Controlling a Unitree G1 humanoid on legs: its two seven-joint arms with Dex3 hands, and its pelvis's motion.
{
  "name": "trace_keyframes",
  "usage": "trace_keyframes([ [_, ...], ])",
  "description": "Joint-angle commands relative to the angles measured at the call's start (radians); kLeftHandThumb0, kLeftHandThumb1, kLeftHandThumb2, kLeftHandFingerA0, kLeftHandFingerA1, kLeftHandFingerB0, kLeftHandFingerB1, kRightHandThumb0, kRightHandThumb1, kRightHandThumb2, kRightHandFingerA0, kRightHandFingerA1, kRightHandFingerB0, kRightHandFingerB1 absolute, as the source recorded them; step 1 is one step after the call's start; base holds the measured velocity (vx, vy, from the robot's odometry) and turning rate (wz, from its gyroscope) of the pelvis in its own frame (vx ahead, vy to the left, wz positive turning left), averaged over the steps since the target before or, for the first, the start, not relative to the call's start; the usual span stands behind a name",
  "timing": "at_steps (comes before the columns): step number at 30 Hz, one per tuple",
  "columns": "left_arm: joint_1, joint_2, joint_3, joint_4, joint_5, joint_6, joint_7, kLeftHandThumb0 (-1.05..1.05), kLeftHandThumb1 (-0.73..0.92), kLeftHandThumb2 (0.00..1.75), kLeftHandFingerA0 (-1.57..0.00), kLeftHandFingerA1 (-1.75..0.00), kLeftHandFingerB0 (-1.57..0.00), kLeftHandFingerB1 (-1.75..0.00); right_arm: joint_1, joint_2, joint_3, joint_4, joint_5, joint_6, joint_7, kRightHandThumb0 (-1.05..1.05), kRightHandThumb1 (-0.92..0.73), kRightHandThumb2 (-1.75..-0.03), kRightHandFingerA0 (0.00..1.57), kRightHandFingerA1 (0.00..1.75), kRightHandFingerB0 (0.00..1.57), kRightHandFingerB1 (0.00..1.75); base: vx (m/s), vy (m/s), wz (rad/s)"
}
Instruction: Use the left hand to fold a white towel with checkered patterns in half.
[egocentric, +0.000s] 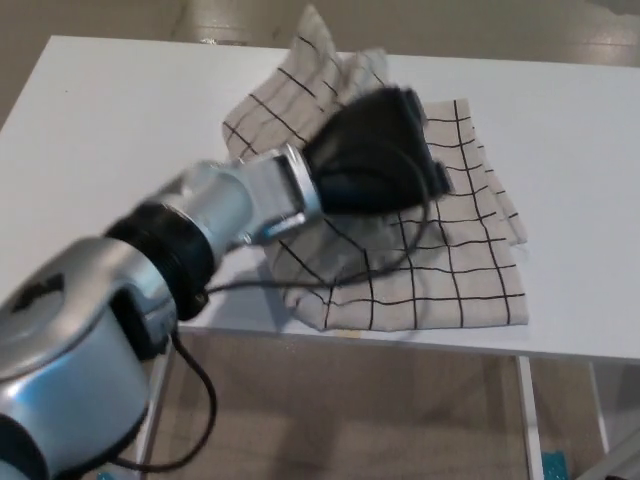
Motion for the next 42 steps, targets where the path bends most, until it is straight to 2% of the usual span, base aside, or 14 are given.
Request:
trace_keyframes([
  [1,0.073,-0.036,0.030,-0.028,-0.075,-0.088,-0.243,-0.39,0.51,0.56,-0.86,-0.79,-0.79,-0.49,-0.005,0.007,0.019,0.006,-0.024,0.006,-0.020,-0.26,-0.69,-0.60,0.49,0.57,0.58,0.60,0.00,0.000,0.00],
  [3,0.076,-0.036,0.034,-0.032,-0.079,-0.090,-0.258,-0.39,0.51,0.56,-0.86,-0.79,-0.79,-0.49,-0.004,0.007,0.020,0.007,-0.024,0.004,-0.020,-0.26,-0.69,-0.60,0.49,0.57,0.58,0.60,0.00,0.000,0.00],
  [4,0.093,-0.047,0.046,-0.041,-0.103,-0.068,-0.356,-0.65,0.43,0.76,-0.28,-0.44,-0.34,-0.44,-0.009,0.006,0.020,0.016,-0.025,-0.003,-0.021,-0.26,-0.69,-0.60,0.50,0.58,0.58,0.60,0.00,0.000,0.00],
  [5,0.105,-0.056,0.056,-0.047,-0.118,-0.052,-0.425,-0.65,0.43,0.76,-0.28,-0.44,-0.34,-0.44,-0.012,0.005,0.021,0.023,-0.025,-0.008,-0.022,-0.26,-0.69,-0.60,0.50,0.58,0.58,0.60,0.00,0.000,0.00],
  [6,0.125,-0.077,0.083,-0.059,-0.163,-0.006,-0.587,-0.69,0.53,0.57,-0.05,-0.24,-0.16,-0.27,-0.028,0.004,0.022,0.033,-0.030,-0.012,-0.029,-0.26,-0.69,-0.60,0.50,0.58,0.58,0.60,0.00,0.000,0.00],
  [7,0.125,-0.077,0.083,-0.059,-0.163,-0.006,-0.587,-0.69,0.53,0.57,-0.05,-0.24,-0.16,-0.27,-0.028,0.004,0.022,0.033,-0.030,-0.012,-0.029,-0.26,-0.69,-0.60,0.50,0.58,0.58,0.60,0.00,0.000,0.00],
  [8,0.144,-0.096,0.103,-0.090,-0.210,0.046,-0.758,-0.83,0.46,0.87,0.00,0.00,0.00,-0.10,-0.042,0.001,0.021,0.043,-0.029,-0.021,-0.028,-0.26,-0.69,-0.60,0.50,0.58,0.58,0.60,0.00,0.000,0.00],
  [9,0.149,-0.099,0.107,-0.100,-0.220,0.057,-0.797,-0.83,0.46,0.87,0.00,0.00,0.00,-0.10,-0.045,0.000,0.020,0.046,-0.029,-0.024,-0.028,-0.26,-0.69,-0.60,0.50,0.58,0.58,0.60,0.00,0.000,0.00],
  [10,0.160,-0.106,0.110,-0.106,-0.236,0.058,-0.829,-0.93,0.53,0.60,0.00,0.00,0.00,-0.19,-0.040,0.001,0.020,0.044,-0.025,-0.027,-0.024,-0.26,-0.69,-0.60,0.50,0.58,0.58,0.59,0.00,0.000,0.00],
  [21,0.227,-0.121,0.138,-0.199,-0.318,0.053,-1.002,-0.97,0.64,0.59,0.00,0.00,0.00,-0.17,-0.022,-0.001,0.016,0.051,-0.044,-0.040,-0.034,-0.25,-0.68,-0.60,0.50,0.56,0.58,0.59,0.00,0.000,0.00],
  [25,0.200,-0.083,0.197,-0.347,-0.435,0.060,-1.088,-0.94,0.66,0.64,0.00,0.00,0.00,-0.03,-0.021,-0.002,0.019,0.038,-0.045,-0.025,-0.030,-0.26,-0.68,-0.60,0.51,0.57,0.58,0.58,0.00,0.000,0.00],
  [28,0.180,-0.063,0.236,-0.414,-0.494,0.058,-1.109,-0.94,0.66,0.65,0.00,0.00,0.00,-0.03,-0.026,-0.003,0.018,0.039,-0.050,-0.019,-0.034,-0.26,-0.68,-0.60,0.51,0.57,0.58,0.58,0.00,0.000,0.00],
  [29,0.163,-0.039,0.309,-0.525,-0.598,0.064,-1.099,-0.94,0.55,0.97,0.00,0.00,0.00,-0.11,-0.028,0.004,0.016,0.043,-0.033,-0.014,-0.025,-0.26,-0.68,-0.60,0.50,0.57,0.57,0.59,0.00,0.000,0.00],
  [42,0.062,0.052,0.625,-1.083,-1.051,0.299,-1.234,-0.88,0.50,0.92,0.00,-0.01,0.00,-0.13,-0.010,-0.003,0.016,0.046,-0.024,-0.002,-0.004,-0.27,-0.68,-0.59,0.48,0.56,0.57,0.58,0.00,0.000,0.00],
])
